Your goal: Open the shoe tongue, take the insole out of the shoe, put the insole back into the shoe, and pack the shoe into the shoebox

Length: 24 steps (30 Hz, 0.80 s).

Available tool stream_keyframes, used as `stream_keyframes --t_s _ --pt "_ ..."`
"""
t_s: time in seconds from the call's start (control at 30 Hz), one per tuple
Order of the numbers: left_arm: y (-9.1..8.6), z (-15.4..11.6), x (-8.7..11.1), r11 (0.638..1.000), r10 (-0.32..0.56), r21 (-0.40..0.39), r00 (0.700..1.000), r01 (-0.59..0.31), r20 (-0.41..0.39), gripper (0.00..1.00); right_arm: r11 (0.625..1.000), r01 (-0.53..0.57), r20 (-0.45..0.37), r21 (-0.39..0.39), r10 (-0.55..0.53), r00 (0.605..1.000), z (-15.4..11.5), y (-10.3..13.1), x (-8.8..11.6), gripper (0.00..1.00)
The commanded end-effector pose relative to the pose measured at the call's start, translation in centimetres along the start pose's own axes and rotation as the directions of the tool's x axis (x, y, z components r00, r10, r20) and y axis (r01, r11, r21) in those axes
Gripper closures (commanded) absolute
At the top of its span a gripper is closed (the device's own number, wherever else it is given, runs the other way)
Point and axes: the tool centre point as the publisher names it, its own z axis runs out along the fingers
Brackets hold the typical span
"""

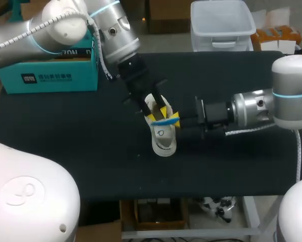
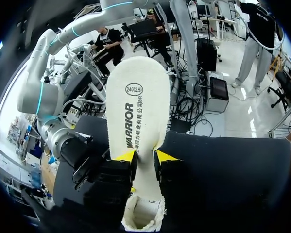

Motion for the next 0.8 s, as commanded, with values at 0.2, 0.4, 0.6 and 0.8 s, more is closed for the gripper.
stream_keyframes --t_s 0.2,0.4,0.6,0.8 --pt "3.9 -4.5 0.2 0.986 -0.106 0.117 0.988 0.119 -0.108 0.00 0.999 0.040 0.000 -0.005 -0.040 0.999 -1.2 0.0 -0.4 1.00" --pt "7.0 -6.9 0.3 0.964 -0.196 0.143 0.964 0.222 -0.178 0.00 0.998 0.057 0.011 0.002 -0.057 0.998 -1.5 0.1 -0.6 1.00" --pt "9.0 -7.8 0.1 0.936 -0.249 0.208 0.951 0.284 -0.181 0.00 0.998 0.055 0.037 0.027 -0.056 0.998 -1.4 0.4 -0.2 1.00" --pt "10.2 -8.7 -0.2 0.924 -0.237 0.254 0.950 0.284 -0.203 0.00 0.998 0.048 0.058 0.049 -0.050 0.997 -1.3 0.6 0.0 1.00"
